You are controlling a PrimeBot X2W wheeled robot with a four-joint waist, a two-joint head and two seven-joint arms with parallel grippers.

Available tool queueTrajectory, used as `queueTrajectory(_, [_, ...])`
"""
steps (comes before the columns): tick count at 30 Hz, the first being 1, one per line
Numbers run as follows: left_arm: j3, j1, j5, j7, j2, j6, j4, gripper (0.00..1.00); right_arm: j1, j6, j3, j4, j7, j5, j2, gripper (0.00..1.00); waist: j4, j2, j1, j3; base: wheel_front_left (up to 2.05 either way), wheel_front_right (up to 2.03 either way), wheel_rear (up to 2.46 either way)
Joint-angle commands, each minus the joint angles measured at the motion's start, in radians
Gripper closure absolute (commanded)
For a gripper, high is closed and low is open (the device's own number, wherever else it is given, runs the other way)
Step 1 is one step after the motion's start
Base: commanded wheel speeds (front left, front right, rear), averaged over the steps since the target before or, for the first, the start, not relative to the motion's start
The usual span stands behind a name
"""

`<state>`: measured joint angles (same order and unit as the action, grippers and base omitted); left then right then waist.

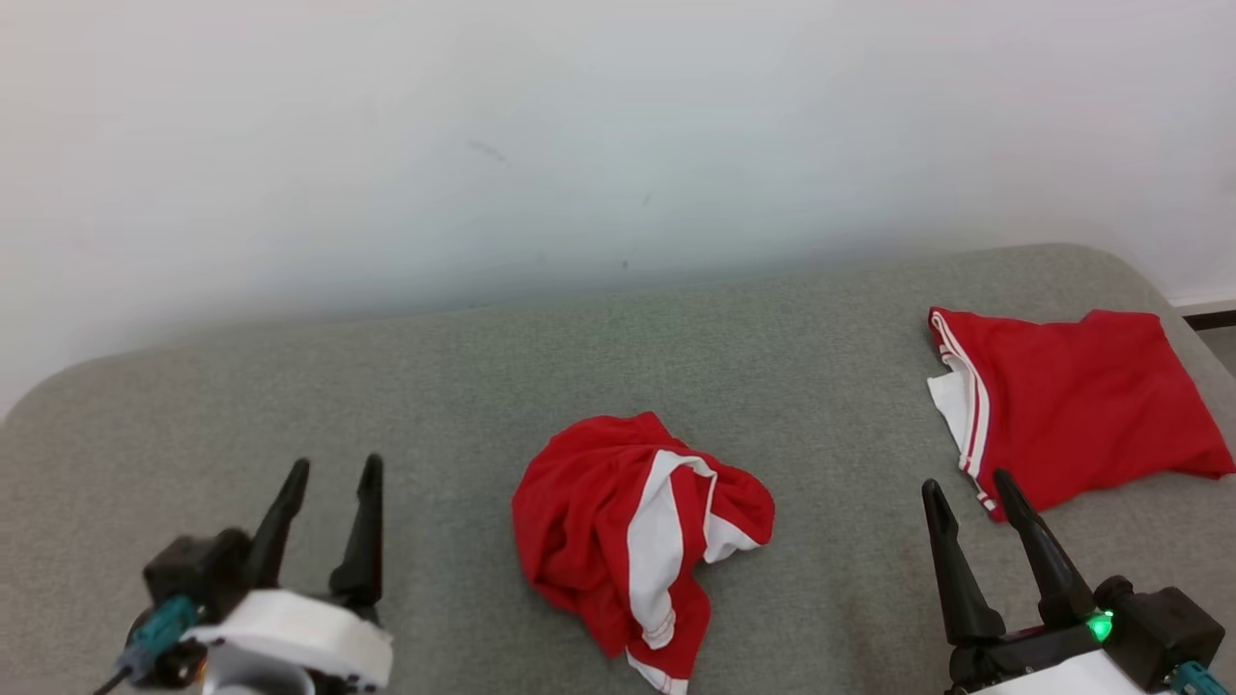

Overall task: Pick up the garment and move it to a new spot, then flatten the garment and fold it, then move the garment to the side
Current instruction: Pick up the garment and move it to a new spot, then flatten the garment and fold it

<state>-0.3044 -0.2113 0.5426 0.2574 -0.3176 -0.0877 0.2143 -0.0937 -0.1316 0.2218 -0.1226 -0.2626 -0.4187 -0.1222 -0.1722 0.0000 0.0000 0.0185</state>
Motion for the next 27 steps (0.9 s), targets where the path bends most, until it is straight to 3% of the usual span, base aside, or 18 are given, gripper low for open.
queueTrajectory(1, [0.006, 0.029, -0.016, 0.005, -0.006, -0.005, -0.005, 0.00, 0.020, 0.002, -0.004, 0.004, -0.002, 0.013, -0.007, 0.00, 0.007, 0.0000, 0.0000, 0.003, 0.00, 0.00, 0.00])
queueTrajectory(8, [0.081, 0.142, -0.047, 0.006, 0.049, -0.027, -0.090, 0.00, 0.062, 0.002, -0.073, 0.018, -0.002, 0.040, -0.005, 0.00, 0.041, 0.0000, 0.0000, 0.007, 0.00, 0.00, 0.00])
queueTrajectory(18, [0.184, 0.190, -0.152, 0.007, 0.162, 0.051, -0.109, 0.00, 0.068, 0.002, -0.097, 0.024, -0.002, 0.059, 0.017, 0.00, 0.041, 0.0000, 0.0000, -0.003, 0.00, 0.00, 0.00])
queueTrajectory(27, [0.246, 0.197, -0.222, 0.007, 0.218, 0.104, -0.101, 0.00, 0.046, 0.002, -0.082, 0.018, -0.002, 0.065, 0.017, 0.00, 0.027, 0.0000, 0.0000, -0.009, 0.00, 0.00, 0.00])
